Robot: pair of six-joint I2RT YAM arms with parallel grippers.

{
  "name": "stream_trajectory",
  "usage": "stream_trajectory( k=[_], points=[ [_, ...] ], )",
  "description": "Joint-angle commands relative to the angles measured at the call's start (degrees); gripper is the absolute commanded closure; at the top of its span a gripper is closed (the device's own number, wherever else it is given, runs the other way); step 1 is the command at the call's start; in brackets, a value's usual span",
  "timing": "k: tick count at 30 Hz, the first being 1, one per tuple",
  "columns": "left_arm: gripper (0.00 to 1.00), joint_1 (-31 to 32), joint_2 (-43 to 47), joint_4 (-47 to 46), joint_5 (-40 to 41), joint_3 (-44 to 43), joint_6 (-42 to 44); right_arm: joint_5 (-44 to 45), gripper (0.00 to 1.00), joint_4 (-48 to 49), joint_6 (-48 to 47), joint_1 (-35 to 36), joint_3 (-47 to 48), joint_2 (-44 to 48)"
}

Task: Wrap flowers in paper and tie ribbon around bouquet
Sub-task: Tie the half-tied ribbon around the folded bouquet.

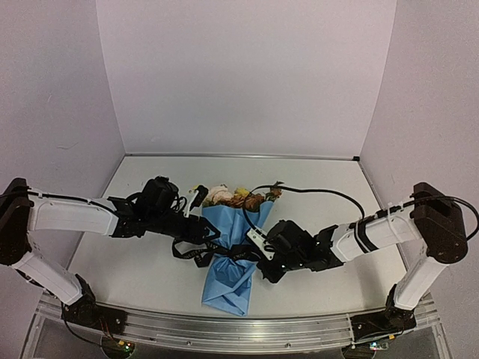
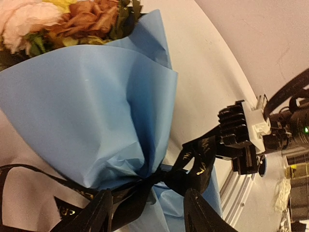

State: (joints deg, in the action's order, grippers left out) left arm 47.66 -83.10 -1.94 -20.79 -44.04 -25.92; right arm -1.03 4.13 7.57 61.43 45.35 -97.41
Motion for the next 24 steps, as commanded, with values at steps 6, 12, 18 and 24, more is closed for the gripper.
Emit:
stream_trajectory(
  k=[6,12,18,24],
  points=[
    [0.45,-0.4,8.6,10.3,20.2,5.8,-13.2,-2.5,1.00,-10.2,0.7,-0.1,5.7,0.5],
    [0.42,0.0,8.6,8.1,14.3,4.9,-10.9,-5.4,0.96,-10.5,3.4,-0.9,6.0,-0.1],
    [0.44,2.0,5.3,7.2,8.8,-2.0,1.8,-8.5,0.87,-9.9,5.3,-1.5,4.4,1.4],
    [0.48,3.4,-0.2,8.3,3.1,-8.7,9.6,-9.7,0.90,-9.8,5.8,-1.7,3.6,1.9]
  ],
)
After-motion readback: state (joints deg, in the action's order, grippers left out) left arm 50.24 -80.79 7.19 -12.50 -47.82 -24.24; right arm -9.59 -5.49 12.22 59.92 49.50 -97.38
